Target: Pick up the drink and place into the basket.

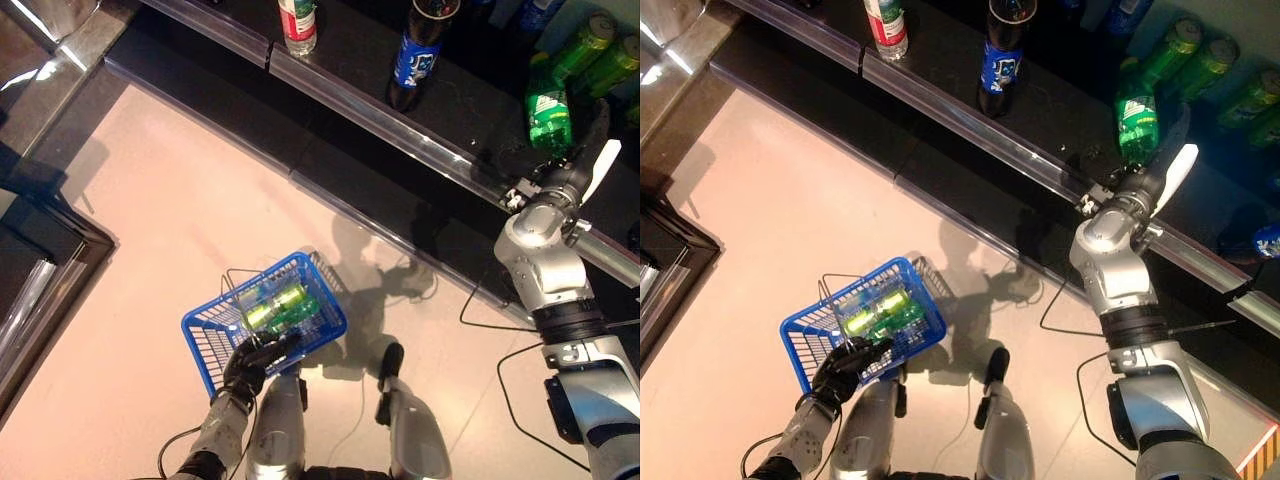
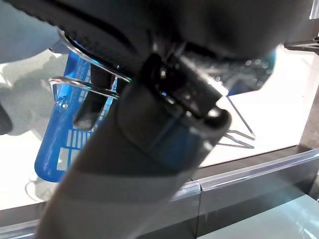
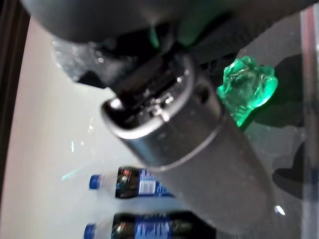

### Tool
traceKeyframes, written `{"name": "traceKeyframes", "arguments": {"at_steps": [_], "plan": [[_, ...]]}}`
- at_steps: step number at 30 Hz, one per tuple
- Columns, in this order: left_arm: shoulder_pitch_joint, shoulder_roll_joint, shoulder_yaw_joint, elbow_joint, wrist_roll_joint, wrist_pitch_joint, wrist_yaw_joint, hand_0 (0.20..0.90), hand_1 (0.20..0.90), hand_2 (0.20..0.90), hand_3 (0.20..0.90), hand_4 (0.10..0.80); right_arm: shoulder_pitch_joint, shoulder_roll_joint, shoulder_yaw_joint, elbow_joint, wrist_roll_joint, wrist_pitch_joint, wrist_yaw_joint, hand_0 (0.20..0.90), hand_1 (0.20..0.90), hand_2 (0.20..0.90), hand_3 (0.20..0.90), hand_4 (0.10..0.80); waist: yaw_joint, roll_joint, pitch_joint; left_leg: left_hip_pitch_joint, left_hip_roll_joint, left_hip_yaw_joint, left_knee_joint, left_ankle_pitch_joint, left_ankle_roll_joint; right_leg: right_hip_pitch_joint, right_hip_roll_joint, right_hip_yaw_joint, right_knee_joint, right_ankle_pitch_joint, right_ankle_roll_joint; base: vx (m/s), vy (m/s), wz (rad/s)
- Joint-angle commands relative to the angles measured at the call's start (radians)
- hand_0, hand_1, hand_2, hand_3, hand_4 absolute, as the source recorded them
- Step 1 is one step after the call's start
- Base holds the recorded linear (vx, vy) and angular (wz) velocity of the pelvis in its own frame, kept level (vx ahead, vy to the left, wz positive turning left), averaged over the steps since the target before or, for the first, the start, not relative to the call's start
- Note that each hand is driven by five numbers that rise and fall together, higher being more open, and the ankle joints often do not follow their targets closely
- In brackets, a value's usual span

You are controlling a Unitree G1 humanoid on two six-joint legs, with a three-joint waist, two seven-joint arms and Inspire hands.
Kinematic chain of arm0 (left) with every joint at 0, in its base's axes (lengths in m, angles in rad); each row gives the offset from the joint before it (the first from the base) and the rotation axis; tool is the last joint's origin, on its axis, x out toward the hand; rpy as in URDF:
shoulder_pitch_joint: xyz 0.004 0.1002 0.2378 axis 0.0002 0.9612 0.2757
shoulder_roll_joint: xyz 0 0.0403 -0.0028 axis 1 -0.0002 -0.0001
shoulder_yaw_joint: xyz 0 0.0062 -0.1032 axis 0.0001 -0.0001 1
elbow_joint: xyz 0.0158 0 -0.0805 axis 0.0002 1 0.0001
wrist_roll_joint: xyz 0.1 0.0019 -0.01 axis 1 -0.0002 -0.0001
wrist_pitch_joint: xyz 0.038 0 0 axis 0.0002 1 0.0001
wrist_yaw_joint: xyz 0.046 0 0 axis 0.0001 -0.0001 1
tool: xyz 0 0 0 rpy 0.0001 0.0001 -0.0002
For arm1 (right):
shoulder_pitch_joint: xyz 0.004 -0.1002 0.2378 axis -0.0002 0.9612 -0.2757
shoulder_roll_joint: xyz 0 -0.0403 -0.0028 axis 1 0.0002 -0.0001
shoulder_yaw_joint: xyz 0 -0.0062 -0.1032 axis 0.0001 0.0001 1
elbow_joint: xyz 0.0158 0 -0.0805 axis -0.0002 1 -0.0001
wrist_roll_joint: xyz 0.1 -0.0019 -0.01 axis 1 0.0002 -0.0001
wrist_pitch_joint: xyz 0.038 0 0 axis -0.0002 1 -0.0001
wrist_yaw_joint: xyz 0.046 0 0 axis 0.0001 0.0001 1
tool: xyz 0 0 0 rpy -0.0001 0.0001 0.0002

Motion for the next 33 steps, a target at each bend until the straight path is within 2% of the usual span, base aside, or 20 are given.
{"name": "traceKeyframes", "arguments": {"at_steps": [1,6,10,16,19,20,22,23,29,30,31,32,33], "plan": [[0.03,0.091,0.01,-0.174,0.001,-0.099,-0.054,0.3,0.3,0.3,0.2,0.1,-0.143,-0.174,0.028,0.003,0.054,0.009,-0.067,0.9,0.9,0.9,0.9,0.8,0.023,-0.008,-0.014,-0.038,-0.003,-0.031,0.14,-0.064,0.02,-0.044,0.004,0.018,0.129,-0.064,-0.051,0.0,0.0,0.0],[0.031,0.099,0.005,-0.184,-0.007,-0.098,-0.056,0.3,0.3,0.3,0.2,0.1,-0.185,-0.209,0.06,0.092,0.122,0.046,-0.07,0.9,0.9,0.9,0.9,0.8,0.029,-0.012,-0.014,-0.046,-0.003,-0.035,0.142,-0.064,0.02,-0.05,0.005,0.016,0.132,-0.065,-0.054,0.033,-0.019,0.03],[0.027,0.121,-0.001,-0.209,-0.015,-0.083,-0.055,0.3,0.3,0.3,0.2,0.1,-0.279,-0.265,0.144,0.225,0.14,0.122,-0.009,0.9,0.9,0.9,0.9,0.8,0.04,-0.021,-0.014,-0.059,-0.004,-0.042,0.145,-0.063,0.021,-0.063,0.009,0.015,0.139,-0.066,-0.057,0.037,-0.028,0.04],[0.032,0.147,-0.007,-0.228,-0.018,-0.068,-0.049,0.3,0.3,0.3,0.2,0.1,-0.4,-0.325,0.275,0.317,0.104,0.246,0.114,0.9,0.9,0.9,0.9,0.8,0.052,-0.029,-0.014,-0.069,-0.008,-0.05,0.139,-0.06,0.022,-0.074,0.013,0.012,0.14,-0.065,-0.058,0.028,-0.019,0.02],[0.033,0.151,-0.01,-0.227,-0.022,-0.069,-0.052,0.3,0.3,0.3,0.2,0.1,-0.424,-0.337,0.308,0.337,0.086,0.279,0.155,0.9,0.9,0.9,0.9,0.8,0.053,-0.03,-0.014,-0.072,-0.009,-0.052,0.138,-0.059,0.023,-0.077,0.013,0.011,0.141,-0.064,-0.058,0.0,0.0,0.0],[0.033,0.158,-0.006,-0.229,-0.026,-0.067,-0.056,0.3,0.3,0.3,0.2,0.1,-0.461,-0.351,0.357,0.37,0.04,0.337,0.227,0.9,0.9,0.9,0.9,0.8,0.056,-0.033,-0.014,-0.076,-0.009,-0.053,0.137,-0.056,0.023,-0.084,0.013,0.01,0.143,-0.063,-0.058,0.0,0.0,0.0],[0.035,0.165,-0.003,-0.235,-0.026,-0.063,-0.057,0.3,0.3,0.3,0.2,0.1,-0.492,-0.365,0.404,0.399,0.021,0.372,0.291,0.9,0.9,0.9,0.9,0.8,0.06,-0.034,-0.014,-0.078,-0.009,-0.053,0.133,-0.054,0.023,-0.085,0.012,0.007,0.142,-0.062,-0.057,0.005,-0.005,0.03],[0.037,0.174,-0.003,-0.24,-0.028,-0.061,-0.054,0.3,0.3,0.3,0.2,0.1,-0.518,-0.374,0.457,0.436,-0.006,0.404,0.362,0.9,0.9,0.9,0.9,0.8,0.066,-0.041,-0.014,-0.08,-0.009,-0.053,0.128,-0.052,0.024,-0.088,0.013,0.003,0.141,-0.059,-0.056,0.011,-0.015,0.11],[0.03,0.199,-0.009,-0.245,-0.031,-0.055,-0.05,0.3,0.3,0.3,0.2,0.1,-0.569,-0.379,0.527,0.558,-0.052,0.417,0.504,0.9,0.9,0.9,0.9,0.8,0.08,-0.051,-0.014,-0.084,-0.01,-0.055,0.118,-0.048,0.027,-0.094,0.015,-0.008,0.14,-0.055,-0.054,0.002,-0.006,0.02],[0.031,0.2,-0.009,-0.246,-0.031,-0.054,-0.05,0.3,0.3,0.3,0.2,0.1,-0.572,-0.38,0.531,0.563,-0.056,0.418,0.512,0.836,0.836,0.836,0.826,0.726,0.081,-0.05,-0.014,-0.084,-0.01,-0.054,0.118,-0.048,0.027,-0.095,0.015,-0.009,0.14,-0.055,-0.054,-0.005,-0.008,0.07],[0.032,0.204,-0.008,-0.246,-0.031,-0.052,-0.051,0.3,0.3,0.3,0.2,0.1,-0.579,-0.382,0.538,0.577,-0.074,0.426,0.539,0.726,0.726,0.726,0.697,0.597,0.083,-0.051,-0.014,-0.085,-0.01,-0.055,0.117,-0.048,0.027,-0.096,0.014,-0.011,0.141,-0.055,-0.053,-0.005,-0.009,0.11],[0.032,0.207,-0.007,-0.247,-0.031,-0.05,-0.051,0.3,0.3,0.3,0.2,0.1,-0.585,-0.384,0.544,0.587,-0.103,0.437,0.567,0.587,0.587,0.587,0.535,0.435,0.085,-0.052,-0.014,-0.087,-0.01,-0.055,0.118,-0.047,0.027,-0.097,0.014,-0.014,0.142,-0.055,-0.053,-0.005,-0.013,0.16],[0.033,0.209,-0.006,-0.249,-0.029,-0.049,-0.05,0.3,0.3,0.3,0.2,0.1,-0.59,-0.385,0.557,0.601,-0.146,0.448,0.608,0.364,0.364,0.364,0.274,0.174,0.087,-0.053,-0.014,-0.088,-0.01,-0.056,0.117,-0.047,0.027,-0.098,0.014,-0.016,0.143,-0.054,-0.053,-0.004,-0.012,0.15]]}}
